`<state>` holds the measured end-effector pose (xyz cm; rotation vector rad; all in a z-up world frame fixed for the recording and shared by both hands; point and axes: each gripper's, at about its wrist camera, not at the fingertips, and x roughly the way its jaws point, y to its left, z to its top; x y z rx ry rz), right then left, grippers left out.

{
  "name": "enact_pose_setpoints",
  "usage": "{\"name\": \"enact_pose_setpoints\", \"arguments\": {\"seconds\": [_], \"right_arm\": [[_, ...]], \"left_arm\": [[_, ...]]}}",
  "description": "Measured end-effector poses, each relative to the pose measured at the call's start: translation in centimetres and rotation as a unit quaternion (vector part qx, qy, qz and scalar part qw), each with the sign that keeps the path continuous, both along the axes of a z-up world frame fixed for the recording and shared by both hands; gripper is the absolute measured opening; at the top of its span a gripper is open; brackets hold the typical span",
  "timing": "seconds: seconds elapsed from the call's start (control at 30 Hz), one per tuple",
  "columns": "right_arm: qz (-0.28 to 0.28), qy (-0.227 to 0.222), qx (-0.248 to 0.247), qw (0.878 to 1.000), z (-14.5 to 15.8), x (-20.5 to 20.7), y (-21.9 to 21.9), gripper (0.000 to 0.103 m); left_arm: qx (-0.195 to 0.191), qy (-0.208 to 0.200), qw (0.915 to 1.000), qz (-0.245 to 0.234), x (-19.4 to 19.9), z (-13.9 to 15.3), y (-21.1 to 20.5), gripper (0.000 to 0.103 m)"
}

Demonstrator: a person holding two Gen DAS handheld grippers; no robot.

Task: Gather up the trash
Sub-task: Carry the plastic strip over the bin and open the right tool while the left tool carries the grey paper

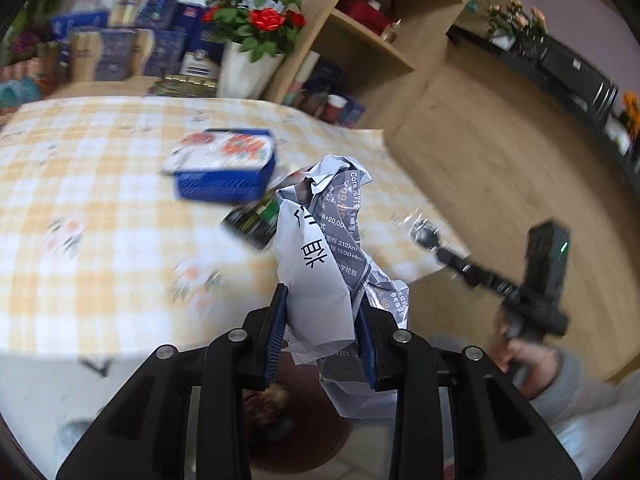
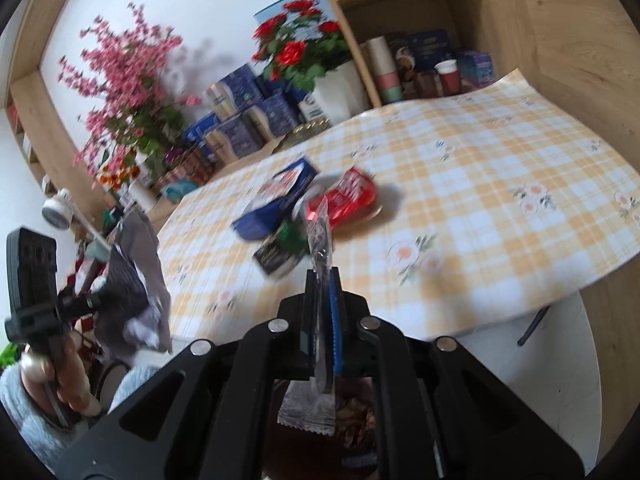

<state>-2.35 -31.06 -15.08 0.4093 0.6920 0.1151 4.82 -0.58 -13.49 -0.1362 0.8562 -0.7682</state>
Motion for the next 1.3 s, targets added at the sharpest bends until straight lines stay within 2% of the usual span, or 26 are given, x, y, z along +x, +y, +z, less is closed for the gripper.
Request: {"name": "enact_pose_setpoints", "arguments": {"seconds": [0.13, 0.37, 0.57, 0.67, 0.8, 1.0, 1.3], "right_arm": [[0.04, 0.029, -0.01, 0.999, -2.2, -1.6, 3.1, 0.01], [0.093, 0.115, -0.01, 0.989, -8.2, -2.1, 7.5, 0.01], [0.102, 0.174, 0.003, 0.979, -11.7, -0.2, 8.0, 0.01], [0.103, 0.201, 0.014, 0.974, -13.1, 1.0, 7.7, 0.01], [0.098, 0.213, 0.029, 0.972, -14.1, 1.8, 7.4, 0.01], [0.07, 0.223, 0.051, 0.971, -15.3, 2.1, 5.9, 0.013], [0.063, 0.213, 0.039, 0.974, -15.1, 1.8, 5.5, 0.018]], "left_arm": [[0.003, 0.007, 1.0, 0.006, -2.8, -2.4, 1.6, 0.032], [0.005, 0.012, 0.9995, 0.03, -3.9, -5.9, 2.7, 0.032], [-0.008, 0.056, 0.9968, 0.056, -3.1, -8.3, 3.5, 0.032], [-0.005, 0.062, 0.9965, 0.056, -2.8, -8.6, 3.3, 0.032], [0.009, 0.062, 0.9969, 0.047, -2.8, -9.0, 2.6, 0.032], [0.006, 0.067, 0.9966, 0.048, -2.6, -9.3, 2.8, 0.032], [0.013, 0.069, 0.9965, 0.046, -2.7, -9.3, 2.4, 0.032]]}}
